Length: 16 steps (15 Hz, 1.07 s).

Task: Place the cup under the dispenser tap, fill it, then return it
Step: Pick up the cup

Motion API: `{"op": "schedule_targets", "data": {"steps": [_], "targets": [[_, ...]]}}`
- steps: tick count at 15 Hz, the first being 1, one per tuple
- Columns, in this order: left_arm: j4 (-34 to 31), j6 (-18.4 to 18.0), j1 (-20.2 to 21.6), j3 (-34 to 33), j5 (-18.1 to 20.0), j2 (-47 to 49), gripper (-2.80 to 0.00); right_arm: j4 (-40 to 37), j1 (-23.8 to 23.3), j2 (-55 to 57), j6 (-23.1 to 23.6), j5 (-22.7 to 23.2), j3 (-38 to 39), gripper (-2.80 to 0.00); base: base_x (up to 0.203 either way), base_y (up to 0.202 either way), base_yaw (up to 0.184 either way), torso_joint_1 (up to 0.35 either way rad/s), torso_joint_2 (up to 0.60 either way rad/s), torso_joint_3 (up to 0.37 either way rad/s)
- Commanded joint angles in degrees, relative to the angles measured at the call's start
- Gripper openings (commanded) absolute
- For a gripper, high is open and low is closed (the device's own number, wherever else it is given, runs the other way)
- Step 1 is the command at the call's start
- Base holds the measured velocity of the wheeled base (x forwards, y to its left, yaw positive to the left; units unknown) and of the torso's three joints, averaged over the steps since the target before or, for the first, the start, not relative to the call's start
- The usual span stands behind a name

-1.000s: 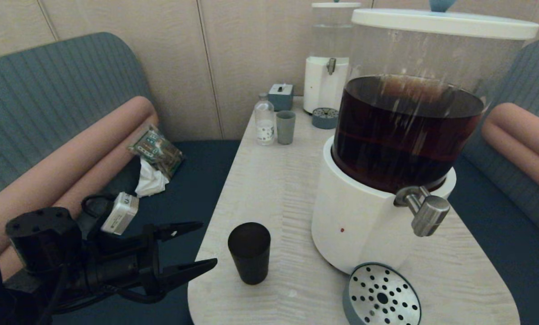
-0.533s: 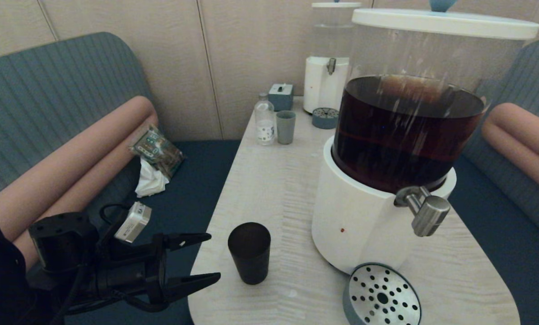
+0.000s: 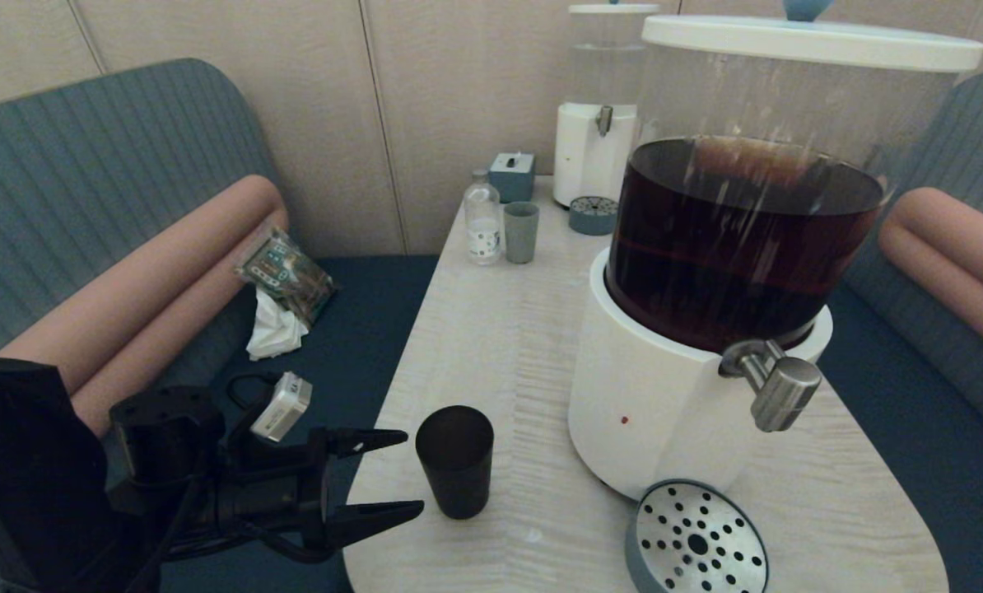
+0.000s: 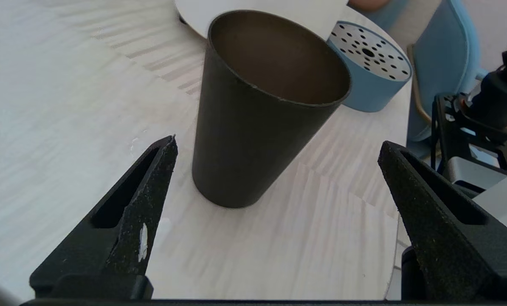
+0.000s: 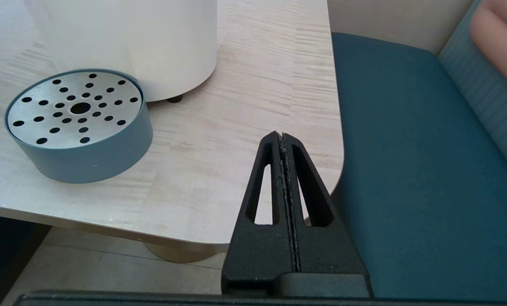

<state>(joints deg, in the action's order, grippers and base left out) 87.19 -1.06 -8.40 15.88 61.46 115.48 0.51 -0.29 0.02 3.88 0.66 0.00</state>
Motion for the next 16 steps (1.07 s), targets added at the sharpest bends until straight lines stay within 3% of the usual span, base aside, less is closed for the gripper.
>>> {"op": "schedule_targets", "data": {"steps": [1,13,16], "targets": [[0.5,0.0,-1.4,1.2,0.2,1.7,0.0,0.0,0.0,-0.1,0.0,0.0,0.4,-2.8,0.0,0.0,0.0,0.0,0.0,0.0],[0.5,0.0,-6.7,7.6,-0.2,8.1,0.0,-0.1,0.0,-0.1,0.1,0.0,0.4,-2.8,0.0,0.0,0.0,0.0,0.0,0.0],[0.5,0.1,-8.0,9.5,-2.6,9.4,0.0,-0.1,0.0,-0.1,0.1,0.0,0.4,-2.8,0.0,0.0,0.0,0.0,0.0,0.0]]}}
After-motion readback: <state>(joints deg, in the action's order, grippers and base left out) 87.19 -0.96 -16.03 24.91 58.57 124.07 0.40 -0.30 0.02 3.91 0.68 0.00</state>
